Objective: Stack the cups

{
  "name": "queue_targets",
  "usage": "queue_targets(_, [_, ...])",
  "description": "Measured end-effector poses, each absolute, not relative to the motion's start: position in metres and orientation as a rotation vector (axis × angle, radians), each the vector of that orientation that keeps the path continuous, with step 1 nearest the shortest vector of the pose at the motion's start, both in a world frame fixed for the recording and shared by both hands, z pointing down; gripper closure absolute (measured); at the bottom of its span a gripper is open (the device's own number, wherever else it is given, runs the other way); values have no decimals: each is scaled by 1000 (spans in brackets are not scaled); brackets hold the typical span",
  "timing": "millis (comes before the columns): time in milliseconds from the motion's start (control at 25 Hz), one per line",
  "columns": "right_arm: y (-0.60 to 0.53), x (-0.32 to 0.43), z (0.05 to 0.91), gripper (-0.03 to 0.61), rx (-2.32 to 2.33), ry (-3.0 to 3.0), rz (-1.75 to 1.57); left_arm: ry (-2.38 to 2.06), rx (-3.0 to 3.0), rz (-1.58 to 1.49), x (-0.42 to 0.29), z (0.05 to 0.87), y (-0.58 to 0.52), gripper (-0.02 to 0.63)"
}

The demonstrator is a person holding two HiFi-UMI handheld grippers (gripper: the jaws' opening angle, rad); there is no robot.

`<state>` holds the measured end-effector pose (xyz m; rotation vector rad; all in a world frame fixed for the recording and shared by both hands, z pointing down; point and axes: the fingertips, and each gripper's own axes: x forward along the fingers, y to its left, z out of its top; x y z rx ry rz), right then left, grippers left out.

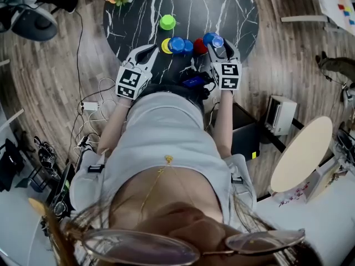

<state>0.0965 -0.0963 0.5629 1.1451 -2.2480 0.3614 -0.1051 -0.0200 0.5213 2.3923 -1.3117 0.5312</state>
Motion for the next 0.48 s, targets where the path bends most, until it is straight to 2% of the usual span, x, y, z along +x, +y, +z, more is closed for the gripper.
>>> queue_targets(480, [-74, 60, 566, 347, 965, -2270, 316, -1297, 2389, 537, -107, 528, -18, 581])
